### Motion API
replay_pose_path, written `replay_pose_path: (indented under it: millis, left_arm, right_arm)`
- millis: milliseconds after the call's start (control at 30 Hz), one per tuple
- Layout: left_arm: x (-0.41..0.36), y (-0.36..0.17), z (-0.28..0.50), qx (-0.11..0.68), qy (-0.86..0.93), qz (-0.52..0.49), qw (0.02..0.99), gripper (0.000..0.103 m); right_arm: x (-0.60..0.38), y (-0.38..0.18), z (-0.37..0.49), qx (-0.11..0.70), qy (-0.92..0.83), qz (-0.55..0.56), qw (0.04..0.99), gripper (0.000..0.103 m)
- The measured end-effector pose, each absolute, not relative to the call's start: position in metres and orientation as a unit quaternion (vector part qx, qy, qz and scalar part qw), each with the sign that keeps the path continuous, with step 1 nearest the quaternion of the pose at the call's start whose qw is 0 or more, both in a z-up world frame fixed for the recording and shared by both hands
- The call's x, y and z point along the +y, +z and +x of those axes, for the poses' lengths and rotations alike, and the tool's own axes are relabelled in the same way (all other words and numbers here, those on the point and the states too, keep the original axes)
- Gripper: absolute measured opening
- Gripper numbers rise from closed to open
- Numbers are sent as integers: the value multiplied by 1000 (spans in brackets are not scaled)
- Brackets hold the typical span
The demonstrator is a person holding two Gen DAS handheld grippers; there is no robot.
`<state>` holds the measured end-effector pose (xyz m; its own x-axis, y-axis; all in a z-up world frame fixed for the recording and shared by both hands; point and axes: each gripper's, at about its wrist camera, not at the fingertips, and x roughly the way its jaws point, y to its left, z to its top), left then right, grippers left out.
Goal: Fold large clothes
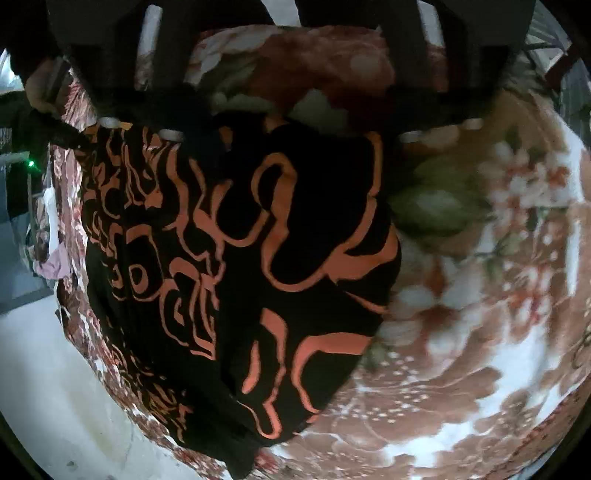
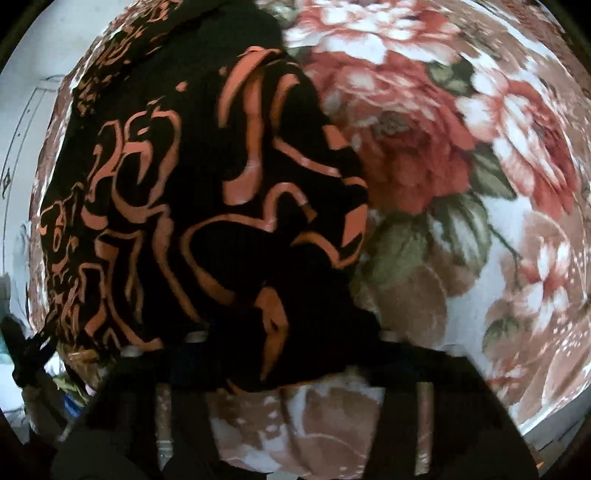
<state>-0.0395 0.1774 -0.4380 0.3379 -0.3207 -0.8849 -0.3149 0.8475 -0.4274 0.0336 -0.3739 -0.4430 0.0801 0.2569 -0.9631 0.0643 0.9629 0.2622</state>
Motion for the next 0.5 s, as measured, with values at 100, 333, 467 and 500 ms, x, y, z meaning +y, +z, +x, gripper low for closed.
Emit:
replay_pose_path:
  millis: [100, 333, 467, 500]
  left_arm:
    - [164, -433, -31, 582, -5, -250, 774, 21]
    - [152, -377, -10, 539, -20, -218, 813, 18]
    - [140, -342, 13, 517, -33, -196, 832, 18]
    - [135, -330, 22, 509, -35, -194, 838, 18]
  right_arm:
    - [-355, -427, 35, 671, 76, 80, 733, 12]
    - [-341, -372, 63, 626, 97, 60, 772, 11]
    - [-327, -341, 98, 602, 113, 34, 790, 11]
    - [-326, -334, 101, 596, 121, 37, 793, 11]
